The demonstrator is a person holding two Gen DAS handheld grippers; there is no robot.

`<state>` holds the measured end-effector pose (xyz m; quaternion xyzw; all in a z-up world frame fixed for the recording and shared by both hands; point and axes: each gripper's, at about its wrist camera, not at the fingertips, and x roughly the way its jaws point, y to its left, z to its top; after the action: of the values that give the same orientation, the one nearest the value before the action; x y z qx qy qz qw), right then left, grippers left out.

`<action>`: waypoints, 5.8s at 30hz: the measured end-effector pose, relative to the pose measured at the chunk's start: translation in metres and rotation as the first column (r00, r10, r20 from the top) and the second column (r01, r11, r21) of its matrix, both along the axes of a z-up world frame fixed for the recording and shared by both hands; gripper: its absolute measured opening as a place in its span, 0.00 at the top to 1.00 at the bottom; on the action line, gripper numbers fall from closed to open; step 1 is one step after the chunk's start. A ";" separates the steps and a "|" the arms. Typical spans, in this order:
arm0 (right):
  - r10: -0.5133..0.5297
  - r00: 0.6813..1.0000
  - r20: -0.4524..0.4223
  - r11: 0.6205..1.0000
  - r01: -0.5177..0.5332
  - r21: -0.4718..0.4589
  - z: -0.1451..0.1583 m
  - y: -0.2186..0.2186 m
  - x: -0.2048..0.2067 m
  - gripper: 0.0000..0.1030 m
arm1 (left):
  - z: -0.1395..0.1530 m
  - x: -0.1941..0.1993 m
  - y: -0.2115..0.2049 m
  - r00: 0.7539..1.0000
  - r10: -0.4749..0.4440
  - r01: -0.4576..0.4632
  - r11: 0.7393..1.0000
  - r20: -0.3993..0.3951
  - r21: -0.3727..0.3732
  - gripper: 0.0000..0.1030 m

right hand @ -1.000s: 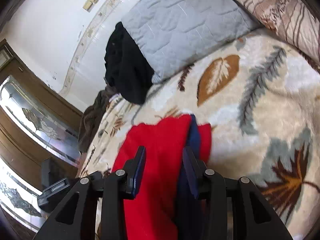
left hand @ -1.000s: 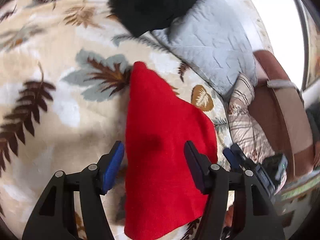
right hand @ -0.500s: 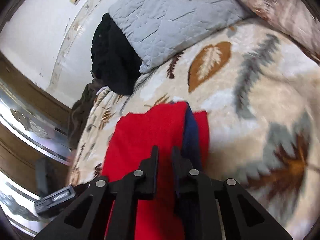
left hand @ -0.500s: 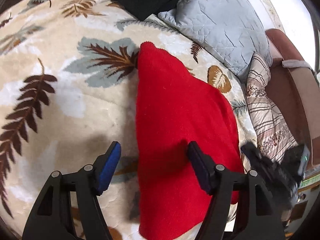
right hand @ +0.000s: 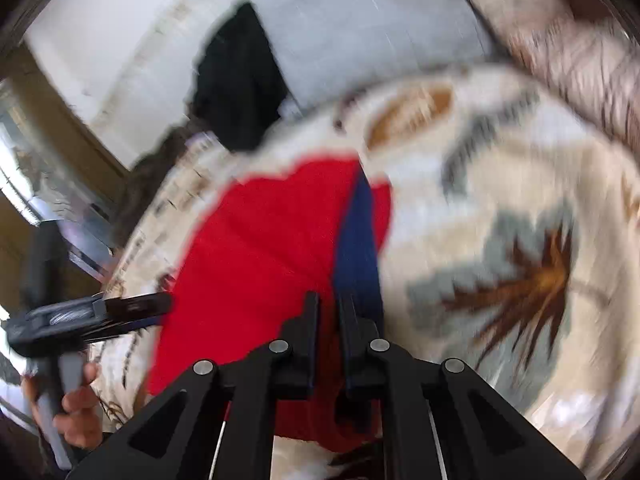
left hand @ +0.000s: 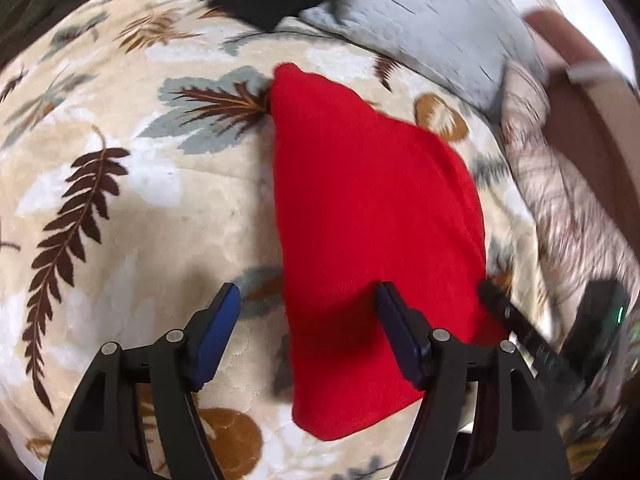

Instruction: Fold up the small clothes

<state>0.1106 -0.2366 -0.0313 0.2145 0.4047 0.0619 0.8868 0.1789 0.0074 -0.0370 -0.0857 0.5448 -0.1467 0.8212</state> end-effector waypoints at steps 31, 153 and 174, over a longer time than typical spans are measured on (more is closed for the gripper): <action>0.080 0.992 0.097 0.982 -0.062 -0.177 0.006 0.030 0.011 0.82 | 0.007 -0.014 -0.019 0.974 -0.031 -0.011 0.982 0.222 0.186 0.18; -0.113 0.993 0.029 0.860 0.112 -0.498 0.045 0.005 -0.119 0.06 | 0.016 -0.114 -0.010 0.960 -0.006 -0.090 0.940 0.280 0.328 0.17; -0.074 0.996 0.048 0.874 0.088 -0.477 0.044 0.003 -0.132 0.02 | 0.018 -0.124 -0.018 0.959 -0.010 -0.085 0.943 0.283 0.323 0.17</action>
<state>-0.0210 -0.2337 0.0130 0.0045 0.3857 -0.0742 0.9196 0.0549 -0.0104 -0.0193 0.0649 0.4379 -0.0478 0.8954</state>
